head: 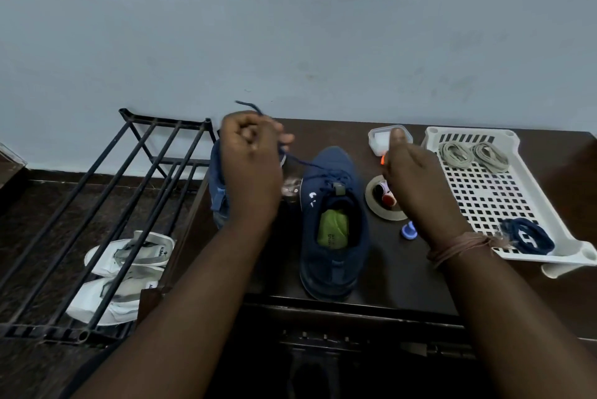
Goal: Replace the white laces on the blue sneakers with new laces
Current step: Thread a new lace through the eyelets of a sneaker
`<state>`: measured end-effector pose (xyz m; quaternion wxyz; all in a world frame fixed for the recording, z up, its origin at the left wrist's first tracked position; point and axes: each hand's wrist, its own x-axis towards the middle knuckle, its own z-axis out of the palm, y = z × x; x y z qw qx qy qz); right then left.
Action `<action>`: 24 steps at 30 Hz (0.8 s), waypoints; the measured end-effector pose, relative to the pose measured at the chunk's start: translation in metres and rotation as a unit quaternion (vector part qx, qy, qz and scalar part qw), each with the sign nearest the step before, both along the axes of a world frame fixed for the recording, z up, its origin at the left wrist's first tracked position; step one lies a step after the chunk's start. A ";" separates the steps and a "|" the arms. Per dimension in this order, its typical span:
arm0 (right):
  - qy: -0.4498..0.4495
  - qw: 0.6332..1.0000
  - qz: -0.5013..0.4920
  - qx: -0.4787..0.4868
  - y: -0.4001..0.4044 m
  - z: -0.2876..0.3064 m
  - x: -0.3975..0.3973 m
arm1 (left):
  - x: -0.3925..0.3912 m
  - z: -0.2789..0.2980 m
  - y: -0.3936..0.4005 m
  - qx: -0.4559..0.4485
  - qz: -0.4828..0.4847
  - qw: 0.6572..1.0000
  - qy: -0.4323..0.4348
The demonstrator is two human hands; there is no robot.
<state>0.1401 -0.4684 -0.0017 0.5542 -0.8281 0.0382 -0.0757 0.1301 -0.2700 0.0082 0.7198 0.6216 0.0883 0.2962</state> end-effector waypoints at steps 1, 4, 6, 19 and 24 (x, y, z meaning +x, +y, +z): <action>0.015 1.000 -0.007 -0.027 -0.006 -0.003 0.003 | 0.005 -0.001 0.012 0.006 0.032 0.999 0.002; 0.088 0.988 0.049 -0.120 -0.012 -0.007 0.005 | 0.013 -0.006 0.036 0.034 0.064 0.997 0.028; 0.121 0.975 0.102 -0.156 -0.010 -0.010 0.003 | 0.011 -0.004 0.036 0.077 0.047 0.995 0.033; 0.258 0.958 0.126 -0.029 -0.006 -0.002 -0.003 | -0.008 -0.030 -0.034 0.423 -0.171 0.878 0.145; 0.334 0.938 0.073 0.056 -0.005 -0.005 0.001 | -0.012 -0.037 -0.042 0.520 -0.141 0.827 0.160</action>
